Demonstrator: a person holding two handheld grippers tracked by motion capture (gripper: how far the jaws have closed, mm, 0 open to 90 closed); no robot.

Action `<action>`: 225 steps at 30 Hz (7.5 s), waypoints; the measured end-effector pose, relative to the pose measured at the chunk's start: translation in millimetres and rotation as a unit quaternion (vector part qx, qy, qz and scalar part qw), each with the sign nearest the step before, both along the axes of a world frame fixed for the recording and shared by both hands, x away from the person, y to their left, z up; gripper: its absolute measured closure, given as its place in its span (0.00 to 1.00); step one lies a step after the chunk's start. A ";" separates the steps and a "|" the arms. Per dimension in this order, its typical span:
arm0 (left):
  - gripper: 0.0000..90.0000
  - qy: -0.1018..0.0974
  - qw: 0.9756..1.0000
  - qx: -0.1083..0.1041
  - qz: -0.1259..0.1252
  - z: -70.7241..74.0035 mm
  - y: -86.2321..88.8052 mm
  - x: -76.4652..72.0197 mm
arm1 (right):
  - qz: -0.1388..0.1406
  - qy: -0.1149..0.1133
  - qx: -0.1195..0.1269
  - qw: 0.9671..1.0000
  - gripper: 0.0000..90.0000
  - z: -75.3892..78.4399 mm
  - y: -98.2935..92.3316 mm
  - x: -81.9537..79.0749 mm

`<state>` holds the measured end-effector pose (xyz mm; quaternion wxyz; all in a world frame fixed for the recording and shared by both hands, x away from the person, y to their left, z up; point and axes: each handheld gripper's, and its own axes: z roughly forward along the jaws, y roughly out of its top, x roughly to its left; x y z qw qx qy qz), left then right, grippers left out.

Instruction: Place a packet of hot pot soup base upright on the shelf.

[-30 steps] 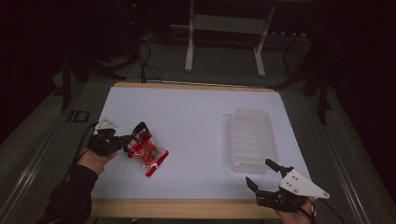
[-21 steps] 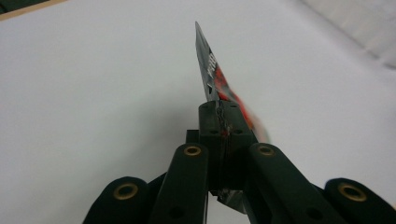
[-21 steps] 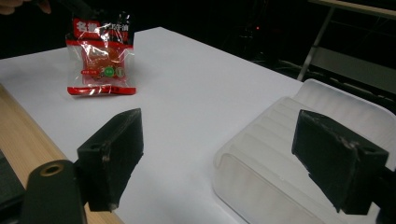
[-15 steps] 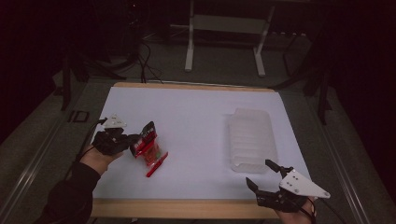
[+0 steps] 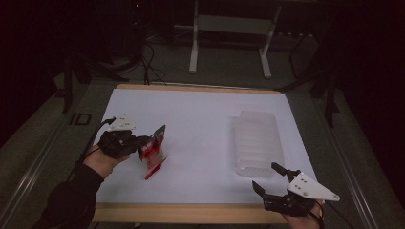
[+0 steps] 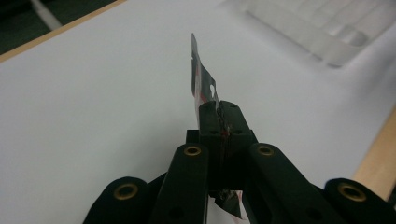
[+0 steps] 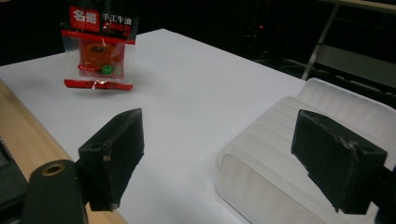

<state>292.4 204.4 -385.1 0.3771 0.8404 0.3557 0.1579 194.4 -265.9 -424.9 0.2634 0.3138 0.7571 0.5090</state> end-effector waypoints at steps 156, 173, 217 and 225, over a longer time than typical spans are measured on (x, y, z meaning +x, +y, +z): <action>0.00 -0.078 0.982 -0.158 -0.063 -65.6 -3.9 -60.1 | 0.194 0.154 -0.238 0.939 1.00 112.8 -41.1 124.7; 0.00 -0.072 0.982 -0.167 -0.041 -76.8 8.6 -56.6 | 0.214 0.154 -0.231 0.936 1.00 76.5 -49.1 125.5; 0.00 -0.059 0.984 -0.168 -0.032 -85.4 12.4 -53.2 | 0.185 0.146 -0.216 0.947 0.74 54.0 -54.0 131.3; 0.00 -0.060 0.983 -0.173 -0.028 -87.1 14.5 -52.9 | 0.161 0.108 -0.179 0.965 0.54 71.3 -44.2 125.2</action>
